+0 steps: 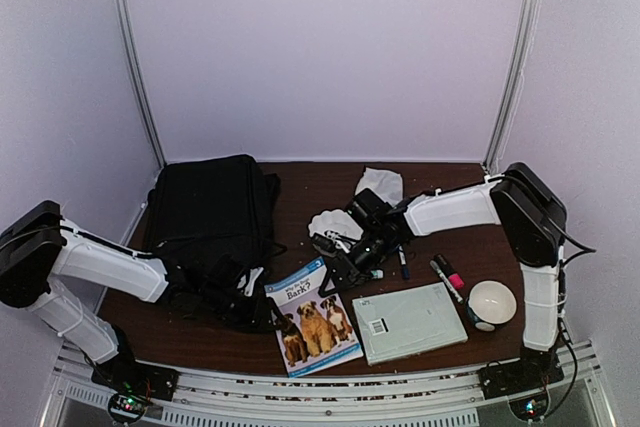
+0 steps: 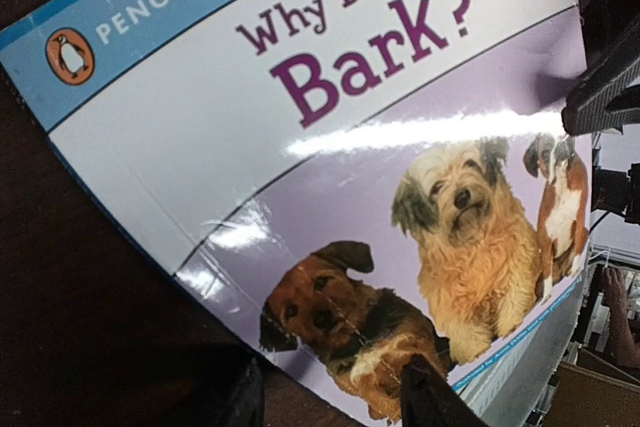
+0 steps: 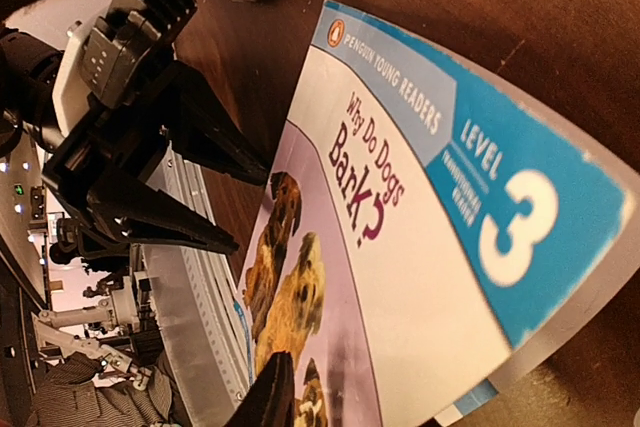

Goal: Pack the student bag
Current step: Pick up the book from the center of the board.

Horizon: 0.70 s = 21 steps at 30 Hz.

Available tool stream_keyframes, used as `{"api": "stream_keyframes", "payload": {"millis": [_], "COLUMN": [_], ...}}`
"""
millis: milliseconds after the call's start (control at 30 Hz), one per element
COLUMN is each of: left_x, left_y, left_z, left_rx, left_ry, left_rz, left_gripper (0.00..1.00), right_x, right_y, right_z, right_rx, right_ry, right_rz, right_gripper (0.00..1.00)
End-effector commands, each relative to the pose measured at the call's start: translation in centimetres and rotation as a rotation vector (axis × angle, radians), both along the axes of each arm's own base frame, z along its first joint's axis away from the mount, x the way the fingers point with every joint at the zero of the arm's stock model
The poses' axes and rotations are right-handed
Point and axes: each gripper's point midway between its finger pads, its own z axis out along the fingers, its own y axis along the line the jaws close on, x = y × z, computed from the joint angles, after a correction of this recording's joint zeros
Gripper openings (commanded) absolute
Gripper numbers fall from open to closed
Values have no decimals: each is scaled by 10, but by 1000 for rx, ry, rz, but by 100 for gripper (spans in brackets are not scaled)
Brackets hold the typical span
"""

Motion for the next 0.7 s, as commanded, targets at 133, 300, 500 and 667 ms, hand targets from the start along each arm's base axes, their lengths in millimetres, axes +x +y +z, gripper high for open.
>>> {"api": "stream_keyframes", "payload": {"millis": [133, 300, 500, 667], "left_x": [-5, 4, 14, 17], "left_y": [18, 23, 6, -8], "left_z": [-17, -12, -7, -11], "left_rx": [72, 43, -62, -132], "left_ry": [7, -44, -78, -69], "left_rz": [36, 102, 119, 121], "left_gripper": [50, 62, 63, 60], "right_x": [7, 5, -3, -6], "right_y": [1, -5, -7, -7], "right_z": [-18, -2, 21, 27], "right_rx": [-52, 35, 176, 206], "right_ry": [-29, -42, -50, -56], "right_rz": [17, 39, 71, 86], "right_gripper": [8, 0, 0, 0]}}
